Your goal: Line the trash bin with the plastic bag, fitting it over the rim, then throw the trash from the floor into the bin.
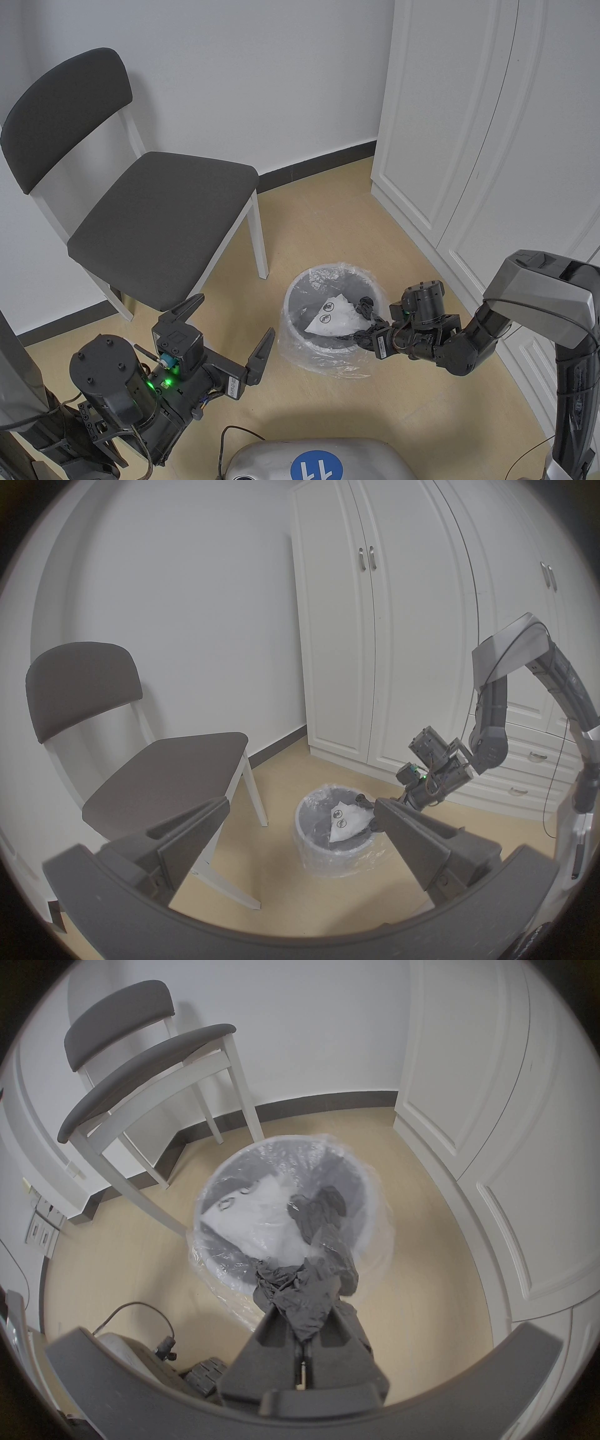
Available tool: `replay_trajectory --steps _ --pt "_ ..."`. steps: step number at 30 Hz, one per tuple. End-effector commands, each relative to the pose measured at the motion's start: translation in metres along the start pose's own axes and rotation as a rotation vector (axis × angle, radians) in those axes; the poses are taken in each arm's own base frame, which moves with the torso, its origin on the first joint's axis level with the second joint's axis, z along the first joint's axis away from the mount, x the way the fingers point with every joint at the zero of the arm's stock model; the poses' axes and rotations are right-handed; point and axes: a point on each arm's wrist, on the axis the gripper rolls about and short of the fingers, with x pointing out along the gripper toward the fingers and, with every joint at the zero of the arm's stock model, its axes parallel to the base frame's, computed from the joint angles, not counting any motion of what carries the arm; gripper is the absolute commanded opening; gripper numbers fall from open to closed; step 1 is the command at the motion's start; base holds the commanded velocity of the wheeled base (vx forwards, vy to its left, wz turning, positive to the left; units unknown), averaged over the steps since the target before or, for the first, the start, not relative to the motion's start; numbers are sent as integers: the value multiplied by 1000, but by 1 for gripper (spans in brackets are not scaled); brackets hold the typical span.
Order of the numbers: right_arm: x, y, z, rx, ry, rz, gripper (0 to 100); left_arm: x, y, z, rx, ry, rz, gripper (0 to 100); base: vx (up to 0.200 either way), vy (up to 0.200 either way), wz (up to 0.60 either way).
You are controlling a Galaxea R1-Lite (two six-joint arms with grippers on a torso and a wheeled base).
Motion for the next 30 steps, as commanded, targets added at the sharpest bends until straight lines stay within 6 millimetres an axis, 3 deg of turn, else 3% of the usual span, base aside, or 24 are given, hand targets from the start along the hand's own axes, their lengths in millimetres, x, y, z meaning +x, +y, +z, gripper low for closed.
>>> replay_trajectory --steps 1,9,21,25,30 --pt "-12 -12 12 11 -23 -8 0 0 0 -1 0 2 0 100 0 0 0" --pt "4 -8 16 31 -63 -13 0 0 0 -1 1 2 0 100 0 0 0" --pt "44 26 23 171 -241 -51 0 1 -1 -1 1 5 -1 100 0 0 0" --pt "48 36 20 186 -238 -36 0 1 -1 -1 2 3 -1 100 0 0 0" --pt "42 44 29 205 -279 -46 0 0 0 0 0 -1 0 100 0 0 0"
